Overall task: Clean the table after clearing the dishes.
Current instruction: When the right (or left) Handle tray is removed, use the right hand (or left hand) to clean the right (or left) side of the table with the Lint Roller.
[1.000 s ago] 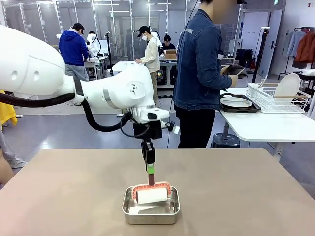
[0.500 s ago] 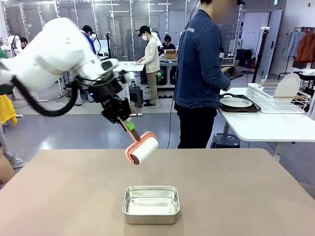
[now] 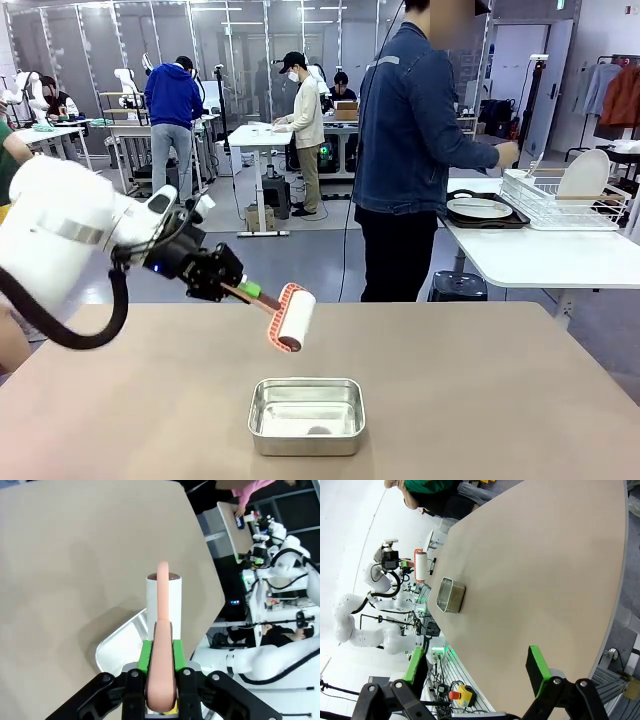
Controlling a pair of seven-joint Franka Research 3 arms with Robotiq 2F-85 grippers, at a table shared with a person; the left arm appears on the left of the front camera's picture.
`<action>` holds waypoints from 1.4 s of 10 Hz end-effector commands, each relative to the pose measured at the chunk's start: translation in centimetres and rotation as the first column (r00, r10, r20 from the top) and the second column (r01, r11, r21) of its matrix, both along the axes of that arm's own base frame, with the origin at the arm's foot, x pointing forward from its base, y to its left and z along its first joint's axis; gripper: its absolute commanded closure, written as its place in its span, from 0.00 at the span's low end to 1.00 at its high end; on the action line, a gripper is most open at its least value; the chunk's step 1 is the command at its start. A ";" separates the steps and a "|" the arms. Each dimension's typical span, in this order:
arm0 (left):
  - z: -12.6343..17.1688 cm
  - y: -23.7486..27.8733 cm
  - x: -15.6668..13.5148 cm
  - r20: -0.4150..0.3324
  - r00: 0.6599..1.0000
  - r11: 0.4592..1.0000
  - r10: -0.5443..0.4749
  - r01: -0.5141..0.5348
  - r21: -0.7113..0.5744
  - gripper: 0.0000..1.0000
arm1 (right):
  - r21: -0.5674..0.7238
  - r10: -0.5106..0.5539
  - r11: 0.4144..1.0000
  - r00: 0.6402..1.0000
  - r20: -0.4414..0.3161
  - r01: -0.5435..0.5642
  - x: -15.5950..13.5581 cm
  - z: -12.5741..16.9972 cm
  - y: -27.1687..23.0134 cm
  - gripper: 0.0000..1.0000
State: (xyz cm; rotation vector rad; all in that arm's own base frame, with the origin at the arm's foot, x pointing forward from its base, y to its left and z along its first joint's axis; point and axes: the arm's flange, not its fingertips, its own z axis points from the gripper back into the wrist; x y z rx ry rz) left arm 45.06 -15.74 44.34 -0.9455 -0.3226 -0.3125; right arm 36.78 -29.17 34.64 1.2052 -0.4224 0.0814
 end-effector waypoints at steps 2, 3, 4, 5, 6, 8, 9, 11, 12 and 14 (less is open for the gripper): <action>-5.0 4.9 0.4 -0.041 0.994 0.992 0.102 -0.104 -0.068 1.00 | -0.001 -0.011 1.000 1.000 -0.001 0.011 0.0 0.2 0.2 0.00; -6.0 5.8 0.5 -0.070 0.994 0.992 0.087 -0.092 -0.082 1.00 | -0.001 -0.011 1.000 1.000 -0.001 0.011 0.0 0.2 0.2 0.00; -4.0 3.5 -0.1 -0.030 0.997 0.997 0.068 -0.069 -0.039 1.00 | -0.001 -0.011 1.000 1.000 -0.001 0.011 0.0 0.2 0.2 0.00; -4.0 3.5 -0.1 -0.030 0.997 0.997 0.068 -0.069 -0.039 1.00 | -0.001 -0.011 1.000 1.000 -0.001 0.011 0.0 0.2 0.2 0.00; -4.0 3.5 -0.1 -0.030 0.997 0.997 0.068 -0.069 -0.039 1.00 | -0.001 -0.011 1.000 1.000 -0.001 0.011 0.0 0.2 0.2 0.00; -4.0 3.5 -0.1 -0.030 0.997 0.997 0.068 -0.069 -0.039 1.00 | -0.001 -0.011 1.000 1.000 -0.001 0.011 0.0 0.2 0.2 0.00; -4.5 3.5 0.0 -0.032 0.998 0.998 0.053 -0.054 -0.036 0.79 | -0.001 -0.011 1.000 1.000 -0.001 0.011 0.0 0.2 0.2 0.00; -4.4 6.8 1.6 -0.110 0.994 0.995 0.022 -0.032 -0.097 0.79 | -0.001 -0.011 1.000 1.000 -0.001 0.011 0.0 0.2 0.2 0.00; -4.8 7.7 2.0 -0.094 0.995 0.993 0.029 -0.039 -0.108 0.79 | -0.001 -0.011 1.000 1.000 -0.001 0.011 0.0 0.2 0.2 0.00; -6.7 9.3 2.8 -0.135 0.988 0.990 0.079 -0.093 -0.102 0.79 | -0.001 -0.011 1.000 1.000 -0.001 0.011 0.0 0.2 0.2 0.00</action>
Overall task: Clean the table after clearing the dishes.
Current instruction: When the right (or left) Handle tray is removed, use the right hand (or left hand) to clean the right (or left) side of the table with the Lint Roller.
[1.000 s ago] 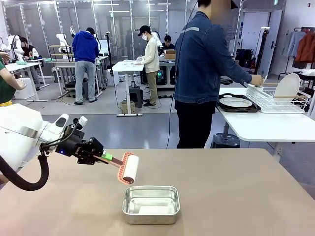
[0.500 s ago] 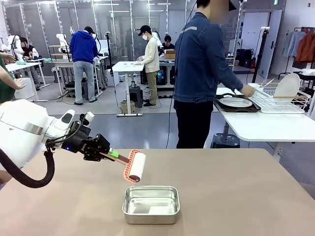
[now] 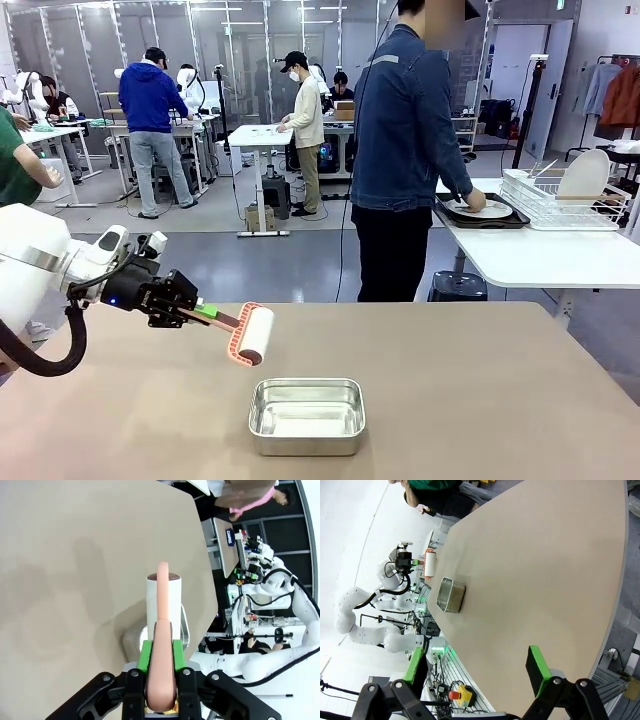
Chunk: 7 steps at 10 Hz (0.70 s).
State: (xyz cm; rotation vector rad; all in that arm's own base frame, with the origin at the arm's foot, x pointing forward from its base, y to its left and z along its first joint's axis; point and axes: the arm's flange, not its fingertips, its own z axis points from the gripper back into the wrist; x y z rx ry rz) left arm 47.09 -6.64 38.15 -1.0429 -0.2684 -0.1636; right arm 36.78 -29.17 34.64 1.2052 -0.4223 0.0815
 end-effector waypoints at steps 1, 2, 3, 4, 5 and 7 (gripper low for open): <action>-1.8 0.7 1.2 -0.018 0.999 0.999 0.039 -0.039 0.001 0.79 | -0.001 -0.011 1.000 1.000 -0.001 0.011 0.0 0.2 0.2 0.00; -3.2 1.1 1.6 -0.048 0.997 0.998 0.055 -0.055 -0.004 0.79 | -0.001 -0.011 1.000 1.000 -0.001 0.011 0.0 0.2 0.2 0.00; -4.6 1.2 1.8 -0.072 0.995 0.998 0.065 -0.066 -0.010 0.79 | -0.001 -0.011 1.000 1.000 -0.001 0.011 0.0 0.2 0.2 0.00; -5.8 1.6 1.9 -0.095 0.992 0.996 0.080 -0.084 -0.031 0.79 | -0.001 -0.011 1.000 1.000 -0.001 0.011 0.0 0.2 0.2 0.00; -6.9 2.0 2.0 -0.118 0.988 0.994 0.101 -0.105 -0.027 0.79 | -0.001 -0.011 1.000 1.000 -0.001 0.011 0.0 0.2 0.2 0.00; -8.6 2.8 2.2 -0.155 0.981 0.992 0.119 -0.124 -0.025 0.79 | -0.001 -0.011 1.000 1.000 -0.001 0.011 0.0 0.2 0.2 0.00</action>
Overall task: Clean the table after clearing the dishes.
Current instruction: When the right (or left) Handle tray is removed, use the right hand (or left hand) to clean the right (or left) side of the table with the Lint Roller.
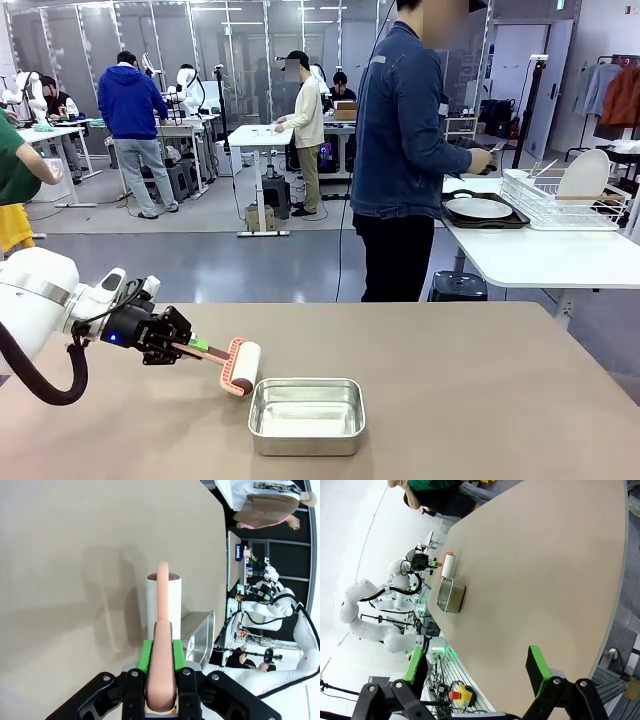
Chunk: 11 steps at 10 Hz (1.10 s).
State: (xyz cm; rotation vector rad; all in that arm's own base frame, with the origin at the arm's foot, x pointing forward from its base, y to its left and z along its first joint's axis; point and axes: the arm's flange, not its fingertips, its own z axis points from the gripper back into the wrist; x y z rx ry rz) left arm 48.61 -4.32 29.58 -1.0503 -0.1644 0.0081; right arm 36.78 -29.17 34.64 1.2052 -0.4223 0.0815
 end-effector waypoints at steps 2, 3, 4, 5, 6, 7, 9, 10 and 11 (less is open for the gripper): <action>-1.7 1.3 0.9 0.018 0.999 0.999 0.049 -0.049 0.007 0.79 | -0.001 -0.011 1.000 1.000 -0.001 0.011 0.0 0.2 0.2 0.00; -2.6 1.9 1.1 0.018 0.998 0.998 0.057 -0.057 0.020 0.79 | -0.001 -0.011 1.000 1.000 -0.001 0.011 0.0 0.2 0.2 0.00; -3.0 2.8 1.2 0.004 0.999 0.998 0.053 -0.053 0.028 0.79 | -0.001 -0.011 1.000 1.000 -0.001 0.011 0.0 0.2 0.2 0.00; -2.9 3.9 1.1 0.010 0.999 0.998 0.047 -0.047 0.043 0.79 | -0.001 -0.011 1.000 1.000 -0.001 0.011 0.0 0.2 0.2 0.00; -2.6 5.7 1.2 0.014 0.999 0.998 0.048 -0.048 0.047 0.79 | -0.001 -0.011 1.000 1.000 -0.001 0.011 0.0 0.2 0.2 0.00; -2.5 7.4 1.2 0.009 0.998 0.997 0.055 -0.056 0.062 0.79 | -0.001 -0.011 1.000 1.000 -0.001 0.011 0.0 0.2 0.2 0.00; -2.2 11.3 1.1 0.007 0.998 0.992 0.061 -0.062 0.107 0.79 | -0.001 -0.011 1.000 1.000 -0.001 0.011 0.0 0.2 0.2 0.00; -2.0 14.0 1.1 0.003 0.997 0.989 0.082 -0.082 0.122 0.79 | -0.001 -0.011 1.000 1.000 -0.001 0.011 0.0 0.2 0.2 0.00; -1.9 16.5 0.9 0.000 0.996 0.985 0.089 -0.088 0.151 0.79 | -0.001 -0.011 1.000 1.000 -0.001 0.011 0.0 0.2 0.2 0.00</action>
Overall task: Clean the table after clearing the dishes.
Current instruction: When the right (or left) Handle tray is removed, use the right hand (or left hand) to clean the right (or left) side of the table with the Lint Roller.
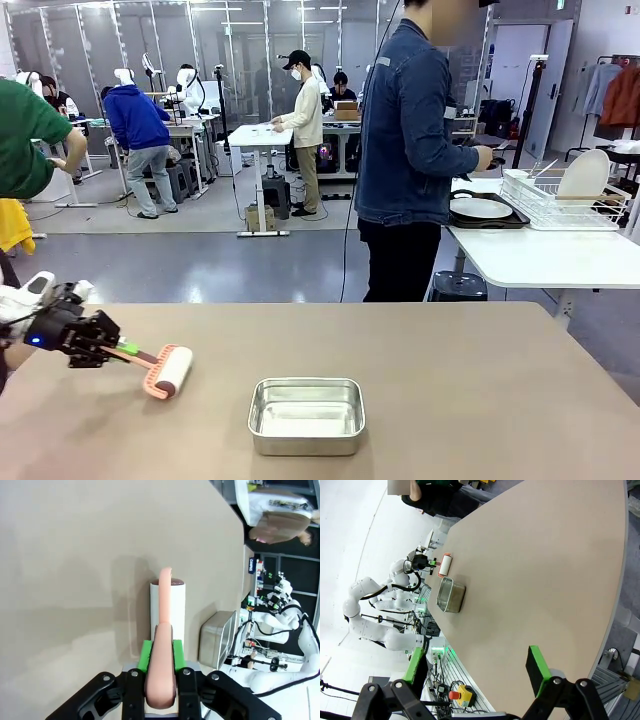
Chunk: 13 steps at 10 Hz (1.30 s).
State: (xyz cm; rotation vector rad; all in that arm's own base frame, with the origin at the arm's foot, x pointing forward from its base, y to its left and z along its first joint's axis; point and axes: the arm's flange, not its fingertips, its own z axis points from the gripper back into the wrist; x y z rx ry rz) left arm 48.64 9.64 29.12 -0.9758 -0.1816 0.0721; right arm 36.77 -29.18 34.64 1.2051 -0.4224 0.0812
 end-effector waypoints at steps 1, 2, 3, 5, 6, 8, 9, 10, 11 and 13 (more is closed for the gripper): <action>-1.3 5.2 0.9 0.001 1.000 0.993 0.029 -0.029 0.117 0.79 | -0.001 -0.011 1.000 1.000 -0.001 0.011 0.0 0.2 0.2 0.00; -1.0 7.9 0.9 -0.002 0.999 0.992 0.039 -0.038 0.119 0.79 | -0.001 -0.011 1.000 1.000 -0.001 0.011 0.0 0.2 0.2 0.00; -0.9 10.7 0.9 -0.007 0.996 0.986 0.084 -0.082 0.146 0.79 | -0.001 -0.011 1.000 1.000 -0.001 0.011 0.0 0.2 0.2 0.00; 0.1 13.9 0.5 -0.004 0.993 0.972 0.115 -0.111 0.209 0.79 | -0.001 -0.011 1.000 1.000 -0.001 0.011 0.0 0.2 0.2 0.00; 0.9 14.9 0.2 0.010 0.991 0.965 0.134 -0.132 0.226 0.79 | -0.001 -0.011 1.000 1.000 -0.001 0.011 0.0 0.2 0.2 0.00; 3.1 16.0 -1.0 0.038 0.990 0.955 0.135 -0.140 0.260 0.79 | -0.001 -0.011 1.000 1.000 -0.001 0.011 0.0 0.2 0.2 0.00; 4.9 16.2 -2.0 0.062 0.988 0.953 0.140 -0.152 0.262 0.79 | -0.001 -0.011 1.000 1.000 -0.001 0.011 0.0 0.2 0.2 0.00; 7.1 16.2 -3.4 0.105 0.984 0.958 0.143 -0.164 0.235 0.79 | -0.001 -0.011 1.000 1.000 -0.001 0.011 0.0 0.2 0.2 0.00; 9.3 15.9 -5.0 0.149 0.979 0.957 0.136 -0.169 0.235 0.79 | -0.001 -0.011 1.000 1.000 -0.001 0.011 0.0 0.2 0.2 0.00; 13.1 14.9 -8.4 0.238 0.961 0.943 0.142 -0.204 0.263 0.79 | -0.001 -0.011 1.000 1.000 -0.001 0.011 0.0 0.2 0.2 0.00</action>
